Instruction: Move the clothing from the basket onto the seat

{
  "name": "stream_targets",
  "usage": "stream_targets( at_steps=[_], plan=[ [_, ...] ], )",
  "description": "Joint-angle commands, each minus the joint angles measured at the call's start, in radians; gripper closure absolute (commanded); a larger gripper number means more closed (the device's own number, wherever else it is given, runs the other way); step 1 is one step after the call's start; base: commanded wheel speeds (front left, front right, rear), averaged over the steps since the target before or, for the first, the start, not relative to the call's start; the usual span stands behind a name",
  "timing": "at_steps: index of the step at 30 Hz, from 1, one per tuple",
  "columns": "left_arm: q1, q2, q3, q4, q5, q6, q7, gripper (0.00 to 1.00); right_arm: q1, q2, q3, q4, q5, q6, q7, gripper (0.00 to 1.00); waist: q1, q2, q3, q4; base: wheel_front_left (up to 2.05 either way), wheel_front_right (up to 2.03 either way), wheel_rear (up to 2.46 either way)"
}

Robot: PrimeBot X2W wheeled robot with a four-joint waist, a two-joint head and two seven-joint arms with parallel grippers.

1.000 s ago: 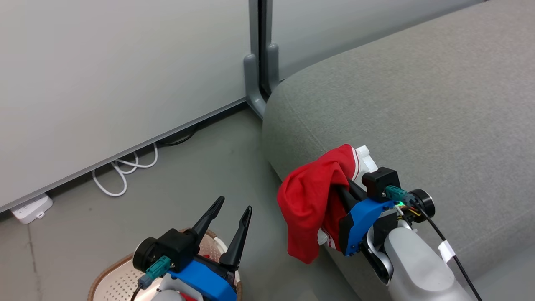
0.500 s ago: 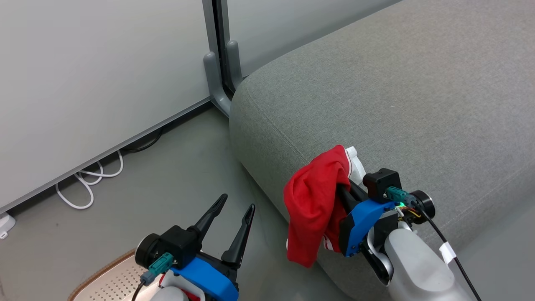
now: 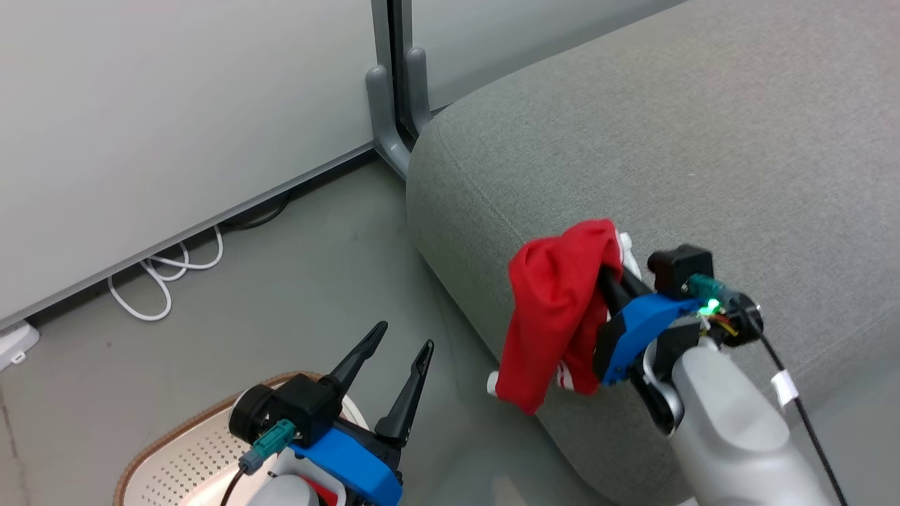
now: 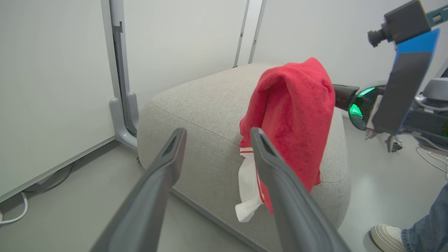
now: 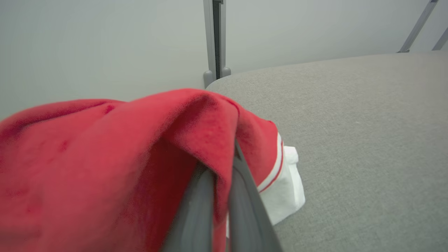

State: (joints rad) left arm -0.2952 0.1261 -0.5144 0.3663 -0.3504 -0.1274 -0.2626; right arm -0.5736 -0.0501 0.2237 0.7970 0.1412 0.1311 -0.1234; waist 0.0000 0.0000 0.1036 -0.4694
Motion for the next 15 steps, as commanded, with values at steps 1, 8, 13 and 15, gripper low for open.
stream_targets(
  at_steps=[1,8,13,15],
  plan=[
    [-0.022,0.016,0.004,-0.005,0.007,-0.003,-0.003,0.00,-0.055,-0.003,-0.035,0.004,-0.024,-0.001,0.006,1.00,0.0000,0.0000,0.035,0.019,0.00,0.00,0.00],
    [-0.109,0.051,-0.028,-0.019,0.019,-0.003,-0.003,0.00,-0.284,-0.144,-0.192,0.025,-0.036,-0.001,0.063,1.00,0.0000,0.0000,0.200,0.096,0.00,0.00,0.00],
    [-0.193,0.077,-0.058,-0.041,0.033,-0.004,0.002,0.00,-0.412,-0.295,-0.312,0.024,-0.044,-0.001,0.081,1.00,0.0000,0.0000,0.335,0.151,0.00,0.00,0.00],
    [-0.225,0.089,-0.069,-0.047,0.038,-0.004,0.005,0.00,-0.444,-0.344,-0.372,0.023,-0.044,-0.001,0.076,1.00,0.0000,0.0000,0.384,0.172,0.00,0.00,0.00]
  ],
)
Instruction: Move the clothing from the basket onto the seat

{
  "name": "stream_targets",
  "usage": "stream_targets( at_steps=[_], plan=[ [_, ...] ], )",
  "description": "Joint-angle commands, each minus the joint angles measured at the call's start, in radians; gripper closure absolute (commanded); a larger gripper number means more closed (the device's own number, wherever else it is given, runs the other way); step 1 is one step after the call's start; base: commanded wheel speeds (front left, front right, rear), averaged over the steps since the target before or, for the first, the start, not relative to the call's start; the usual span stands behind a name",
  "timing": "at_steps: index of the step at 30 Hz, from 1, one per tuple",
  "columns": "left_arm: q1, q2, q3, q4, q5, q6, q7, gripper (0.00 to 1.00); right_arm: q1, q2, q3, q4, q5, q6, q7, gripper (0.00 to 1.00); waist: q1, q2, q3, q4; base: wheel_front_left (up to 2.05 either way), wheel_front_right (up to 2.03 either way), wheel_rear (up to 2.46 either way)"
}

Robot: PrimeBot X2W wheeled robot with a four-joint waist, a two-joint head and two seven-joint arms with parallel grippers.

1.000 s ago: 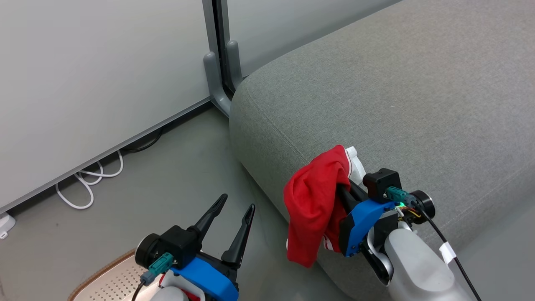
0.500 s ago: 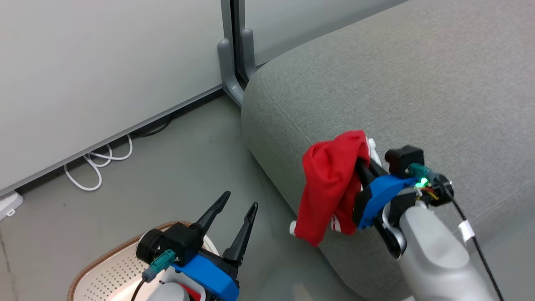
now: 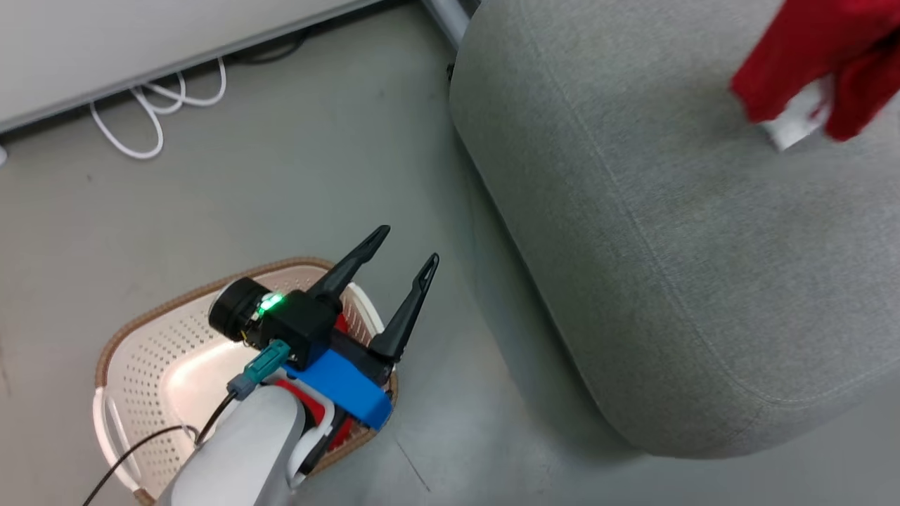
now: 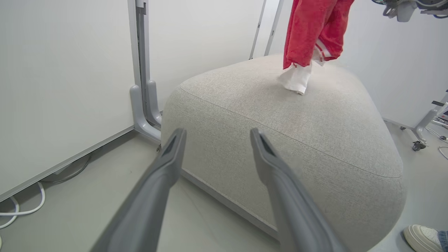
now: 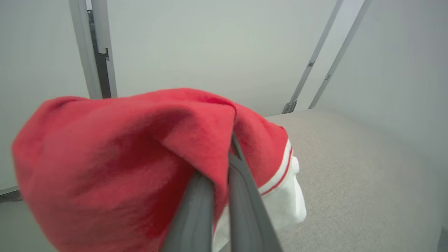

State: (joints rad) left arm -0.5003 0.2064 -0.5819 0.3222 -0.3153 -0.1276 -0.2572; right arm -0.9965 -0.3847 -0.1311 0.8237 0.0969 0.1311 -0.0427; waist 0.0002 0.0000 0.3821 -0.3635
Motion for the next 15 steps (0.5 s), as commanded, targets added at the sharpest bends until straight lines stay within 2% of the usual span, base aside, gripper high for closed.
stream_targets(
  at_steps=[1,5,10,15],
  plan=[
    [-0.033,0.013,-0.006,-0.006,0.005,-0.003,0.000,0.00,-0.028,-0.026,-0.045,-0.002,-0.005,-0.001,-0.010,1.00,-0.0002,0.0000,0.123,0.073,0.00,0.00,0.00],
    [-0.103,0.026,-0.027,-0.026,0.012,-0.003,0.005,0.00,-0.043,-0.080,-0.154,0.000,-0.023,-0.001,-0.036,1.00,-0.0002,0.0000,0.206,0.101,0.00,0.00,0.00],
    [-0.167,0.027,-0.041,-0.032,0.019,-0.003,0.009,0.00,0.007,-0.047,-0.285,0.036,-0.046,-0.001,-0.095,1.00,-0.0002,0.0000,0.266,0.117,0.00,0.00,0.00],
    [-0.201,0.019,-0.054,-0.023,0.016,-0.003,0.003,0.00,0.036,-0.018,-0.378,0.102,-0.077,-0.001,-0.145,1.00,-0.0002,0.0000,0.280,0.124,0.00,0.00,0.00]
  ],
)
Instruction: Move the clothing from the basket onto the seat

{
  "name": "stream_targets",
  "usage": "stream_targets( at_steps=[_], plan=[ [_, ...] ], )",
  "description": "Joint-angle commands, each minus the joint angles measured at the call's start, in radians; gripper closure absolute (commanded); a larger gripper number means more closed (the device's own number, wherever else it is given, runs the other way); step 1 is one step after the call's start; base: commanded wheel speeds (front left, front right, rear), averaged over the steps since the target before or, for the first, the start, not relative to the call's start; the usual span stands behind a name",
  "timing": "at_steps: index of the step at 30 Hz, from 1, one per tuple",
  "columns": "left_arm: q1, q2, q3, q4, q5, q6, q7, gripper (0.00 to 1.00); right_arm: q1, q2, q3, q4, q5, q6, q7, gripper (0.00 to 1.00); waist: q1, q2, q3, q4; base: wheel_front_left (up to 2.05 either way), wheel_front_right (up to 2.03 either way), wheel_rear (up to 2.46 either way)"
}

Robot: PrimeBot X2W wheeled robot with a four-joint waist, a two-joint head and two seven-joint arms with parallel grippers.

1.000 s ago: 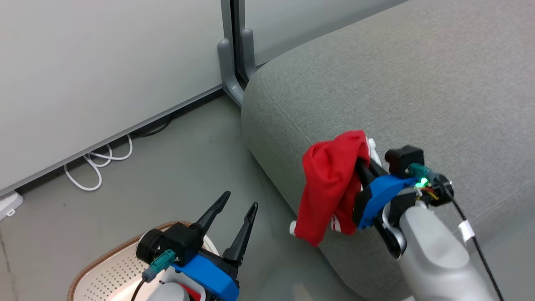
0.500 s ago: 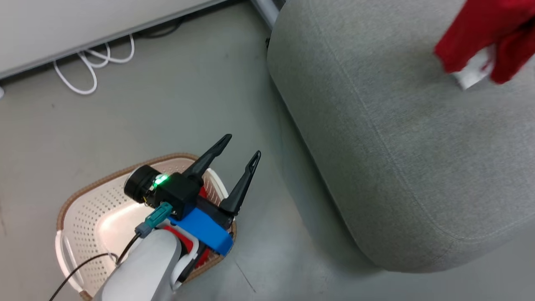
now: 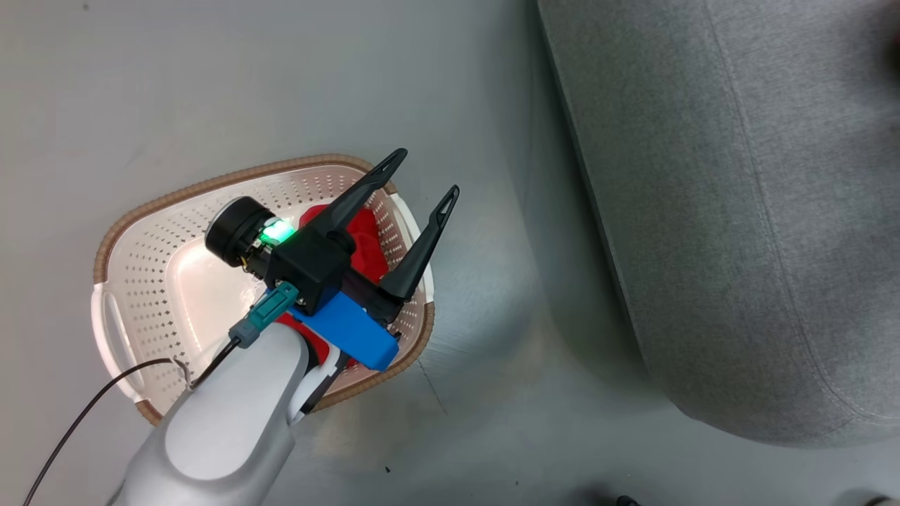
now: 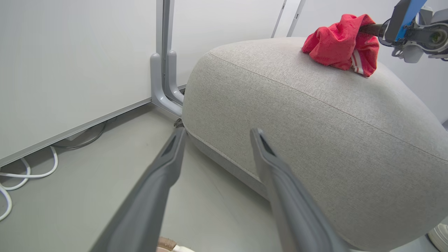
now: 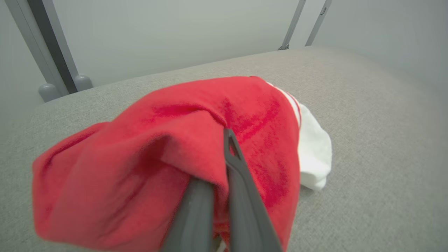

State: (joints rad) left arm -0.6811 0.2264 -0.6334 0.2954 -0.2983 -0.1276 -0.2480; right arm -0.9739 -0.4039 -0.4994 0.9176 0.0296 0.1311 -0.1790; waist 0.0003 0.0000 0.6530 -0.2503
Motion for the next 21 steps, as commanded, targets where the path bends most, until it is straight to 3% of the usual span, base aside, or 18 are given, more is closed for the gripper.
stream_targets(
  at_steps=[1,7,8,9,11,21],
  plan=[
    [-0.020,-0.001,-0.003,0.004,-0.001,-0.003,-0.006,0.00,0.013,0.001,-0.009,0.008,-0.010,-0.001,-0.008,1.00,-0.0003,0.0000,0.009,0.011,0.00,0.00,0.00],
    [-0.016,-0.007,-0.005,0.025,-0.013,-0.003,-0.010,0.00,0.014,0.027,-0.056,0.051,-0.067,-0.001,-0.040,1.00,-0.0003,0.0000,-0.011,0.015,0.00,0.00,0.00],
    [-0.012,-0.007,-0.004,0.029,-0.015,-0.003,-0.012,0.00,0.015,0.031,-0.059,0.056,-0.080,-0.001,-0.044,0.87,-0.0003,0.0000,-0.016,0.015,0.00,0.00,0.00],
    [-0.007,-0.007,-0.003,0.034,-0.017,-0.003,-0.013,0.00,0.015,0.035,-0.063,0.059,-0.094,-0.001,-0.047,0.62,-0.0003,0.0000,-0.023,0.015,0.00,0.00,0.00],
    [0.002,-0.011,-0.002,0.042,-0.023,-0.003,-0.015,0.00,0.017,0.036,-0.071,0.064,-0.117,-0.001,-0.051,0.00,-0.0003,0.0000,-0.036,0.016,0.00,0.00,0.00],
    [0.068,-0.050,0.047,0.057,-0.053,-0.001,-0.018,0.00,0.062,0.031,-0.034,0.088,-0.203,-0.001,-0.059,0.00,-0.0003,0.0000,-0.180,0.042,0.00,0.00,0.00]
  ],
)
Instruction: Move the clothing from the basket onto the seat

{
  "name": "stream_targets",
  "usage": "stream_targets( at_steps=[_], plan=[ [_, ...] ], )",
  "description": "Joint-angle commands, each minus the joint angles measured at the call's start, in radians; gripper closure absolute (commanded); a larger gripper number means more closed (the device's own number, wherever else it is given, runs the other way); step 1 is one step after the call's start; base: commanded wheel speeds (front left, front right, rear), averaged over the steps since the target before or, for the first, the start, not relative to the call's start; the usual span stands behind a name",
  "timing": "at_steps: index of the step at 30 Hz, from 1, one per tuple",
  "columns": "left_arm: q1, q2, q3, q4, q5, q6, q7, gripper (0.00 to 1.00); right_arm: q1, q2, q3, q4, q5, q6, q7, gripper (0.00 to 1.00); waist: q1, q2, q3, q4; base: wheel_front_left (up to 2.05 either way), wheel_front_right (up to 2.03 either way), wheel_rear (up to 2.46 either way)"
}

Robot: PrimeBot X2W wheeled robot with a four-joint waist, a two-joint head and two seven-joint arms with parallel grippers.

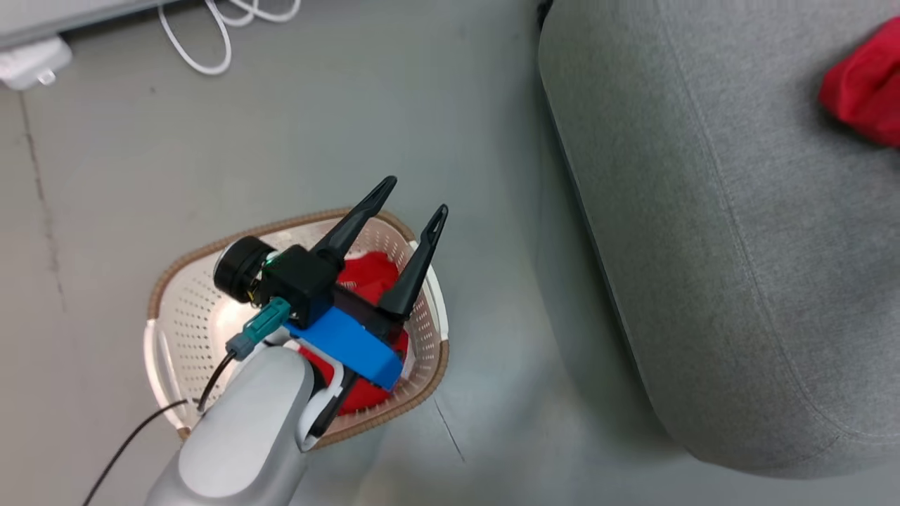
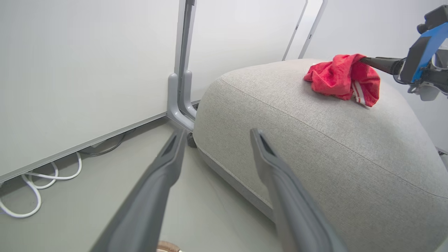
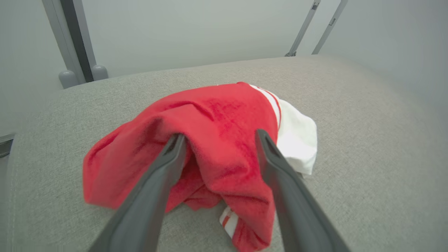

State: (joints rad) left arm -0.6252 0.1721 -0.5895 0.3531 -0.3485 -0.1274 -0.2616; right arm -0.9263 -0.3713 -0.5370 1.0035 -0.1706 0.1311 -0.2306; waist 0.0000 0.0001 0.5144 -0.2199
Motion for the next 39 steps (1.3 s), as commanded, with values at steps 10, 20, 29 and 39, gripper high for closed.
stream_targets(
  at_steps=[10,20,29,39],
  plan=[
    [0.174,-0.070,0.108,0.040,-0.025,-0.002,-0.005,0.00,0.185,0.035,0.153,-0.078,0.031,-0.001,-0.028,0.00,0.0000,-0.0001,-0.290,0.087,0.00,0.00,0.00],
    [0.344,-0.088,0.231,0.068,0.004,0.008,-0.004,0.00,0.489,0.112,0.298,-0.407,0.146,-0.001,0.007,0.00,0.0000,-0.0001,-0.452,0.176,0.00,0.00,0.00],
    [0.438,-0.095,0.355,0.048,0.033,0.010,-0.004,0.00,0.799,0.237,0.365,-0.810,0.164,-0.001,0.142,0.00,0.0000,-0.0001,-0.504,0.246,0.00,0.00,0.00],
    [0.492,-0.103,0.445,0.027,0.061,0.007,-0.004,0.00,0.961,0.299,0.443,-0.991,0.166,-0.001,0.216,0.00,0.0000,-0.0001,-0.522,0.258,0.00,0.00,0.00]
  ],
)
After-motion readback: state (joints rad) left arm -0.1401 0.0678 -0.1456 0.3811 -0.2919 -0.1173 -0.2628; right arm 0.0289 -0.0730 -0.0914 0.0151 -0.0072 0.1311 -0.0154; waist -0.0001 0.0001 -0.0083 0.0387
